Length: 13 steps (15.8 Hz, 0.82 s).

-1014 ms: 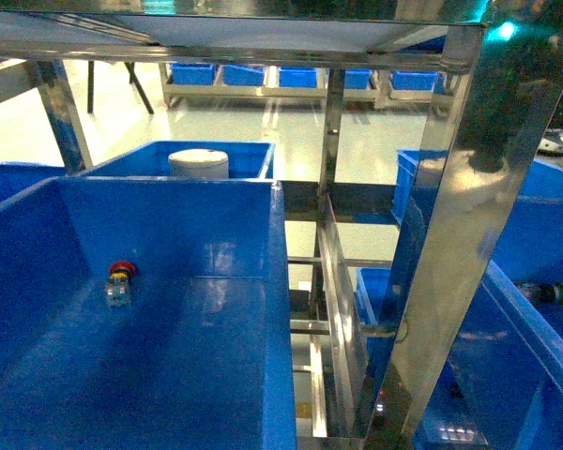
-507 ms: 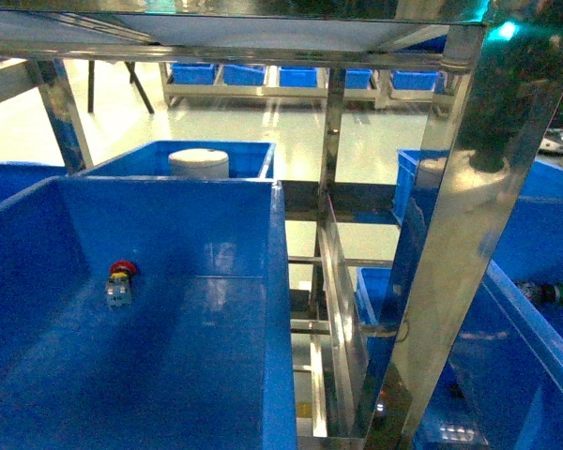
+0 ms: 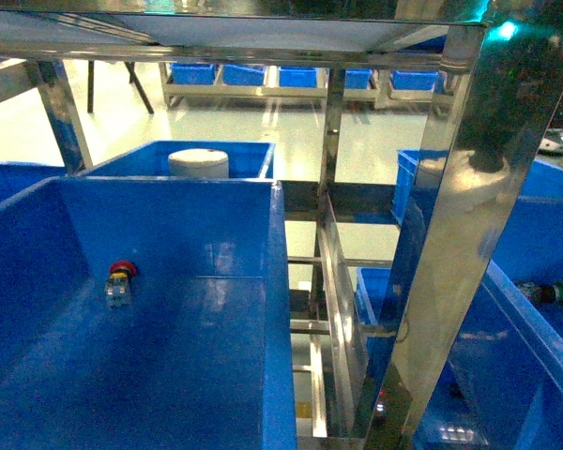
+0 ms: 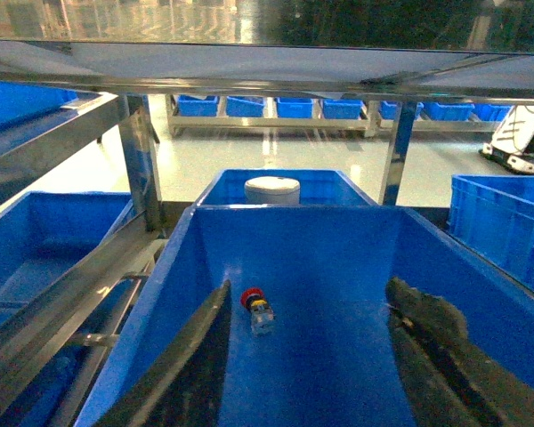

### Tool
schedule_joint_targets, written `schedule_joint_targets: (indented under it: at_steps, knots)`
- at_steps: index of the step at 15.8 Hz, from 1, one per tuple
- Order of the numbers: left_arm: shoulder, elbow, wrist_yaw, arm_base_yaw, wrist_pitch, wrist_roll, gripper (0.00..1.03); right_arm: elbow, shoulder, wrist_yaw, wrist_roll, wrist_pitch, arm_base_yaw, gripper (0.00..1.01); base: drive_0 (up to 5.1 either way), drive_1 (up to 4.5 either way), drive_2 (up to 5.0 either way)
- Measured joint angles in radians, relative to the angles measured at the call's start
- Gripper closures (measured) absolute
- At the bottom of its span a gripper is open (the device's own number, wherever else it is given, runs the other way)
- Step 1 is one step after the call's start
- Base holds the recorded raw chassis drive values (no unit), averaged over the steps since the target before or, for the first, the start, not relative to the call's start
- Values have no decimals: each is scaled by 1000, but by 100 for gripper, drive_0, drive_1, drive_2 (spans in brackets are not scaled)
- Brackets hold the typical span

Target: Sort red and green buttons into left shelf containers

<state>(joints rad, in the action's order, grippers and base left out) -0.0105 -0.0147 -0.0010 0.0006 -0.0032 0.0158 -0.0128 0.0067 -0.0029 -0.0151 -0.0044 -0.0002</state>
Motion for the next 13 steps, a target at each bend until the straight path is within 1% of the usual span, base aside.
schedule_joint_targets:
  at_steps: [2, 3, 4, 13]
  knots:
    - [0, 0, 0, 0, 0, 0, 26, 0, 0, 0, 0, 0, 0, 25, 0, 0, 0]
    - [0, 0, 0, 0, 0, -1, 3, 0, 0, 0, 0, 0, 0, 2, 0, 0, 0]
    - [0, 0, 0, 0, 0, -1, 5, 0, 0, 0, 0, 0, 0, 4, 0, 0, 0]
    - [0, 0, 0, 0, 0, -1, 5, 0, 0, 0, 0, 0, 0, 3, 0, 0, 0]
